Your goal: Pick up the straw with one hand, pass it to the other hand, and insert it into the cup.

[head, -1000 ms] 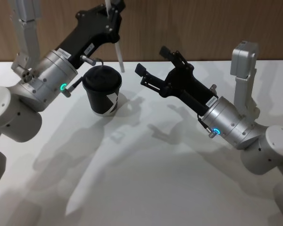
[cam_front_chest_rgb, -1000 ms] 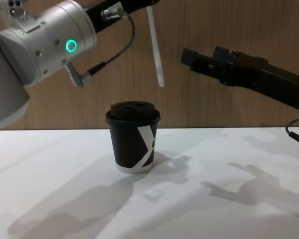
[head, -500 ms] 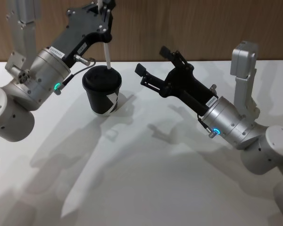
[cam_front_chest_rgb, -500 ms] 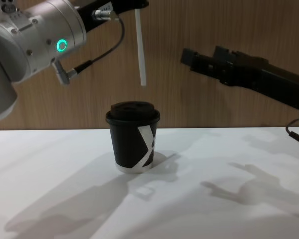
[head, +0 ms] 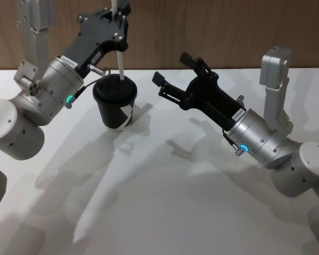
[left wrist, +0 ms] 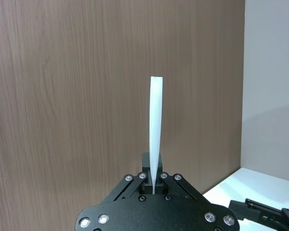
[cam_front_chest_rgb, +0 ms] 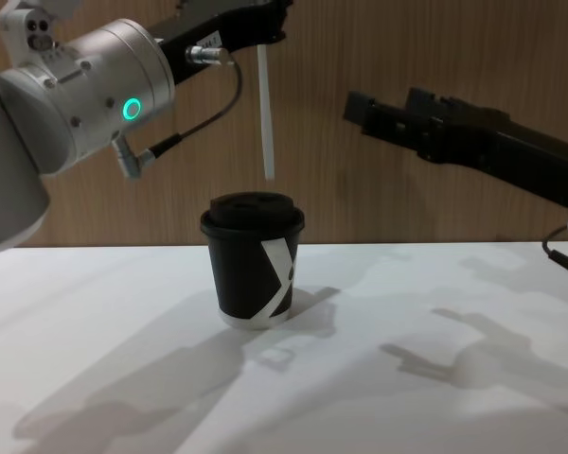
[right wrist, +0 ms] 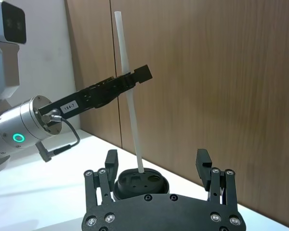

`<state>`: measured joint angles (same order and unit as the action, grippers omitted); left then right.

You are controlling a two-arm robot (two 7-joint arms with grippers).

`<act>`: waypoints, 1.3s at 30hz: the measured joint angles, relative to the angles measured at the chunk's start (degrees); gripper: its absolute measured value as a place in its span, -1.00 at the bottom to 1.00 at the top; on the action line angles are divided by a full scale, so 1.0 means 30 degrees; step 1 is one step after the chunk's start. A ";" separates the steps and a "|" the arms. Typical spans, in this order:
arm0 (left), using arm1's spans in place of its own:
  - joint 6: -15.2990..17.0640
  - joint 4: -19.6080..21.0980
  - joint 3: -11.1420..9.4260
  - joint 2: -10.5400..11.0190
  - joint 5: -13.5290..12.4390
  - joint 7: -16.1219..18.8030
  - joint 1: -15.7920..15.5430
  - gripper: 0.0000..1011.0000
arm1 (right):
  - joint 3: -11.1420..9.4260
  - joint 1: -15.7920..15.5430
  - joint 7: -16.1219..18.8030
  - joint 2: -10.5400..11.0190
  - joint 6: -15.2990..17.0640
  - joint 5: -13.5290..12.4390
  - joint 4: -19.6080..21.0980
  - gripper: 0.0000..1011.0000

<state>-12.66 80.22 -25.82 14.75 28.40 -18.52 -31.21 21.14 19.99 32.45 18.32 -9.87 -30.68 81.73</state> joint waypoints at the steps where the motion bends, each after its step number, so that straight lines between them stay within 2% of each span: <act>1: -0.0004 -0.0037 0.0005 -0.0024 -0.0030 0.0015 -0.0002 -1.00 | 0.0000 0.0000 0.0000 0.0000 0.0000 0.0000 0.0000 0.98; 22: -0.0005 0.0228 0.0400 -0.0106 -0.0828 0.0497 0.0190 -1.00 | -0.0001 0.0000 0.0000 0.0000 -0.0001 0.0001 -0.0001 0.98; 39: 0.0390 -0.0646 0.0527 -0.0521 -0.1059 0.0416 -0.0242 -1.00 | -0.0001 0.0000 0.0000 0.0000 -0.0001 0.0001 -0.0001 0.98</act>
<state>-11.49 78.28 -24.24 13.19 25.23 -17.27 -31.93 21.13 19.99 32.45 18.32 -9.87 -30.67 81.73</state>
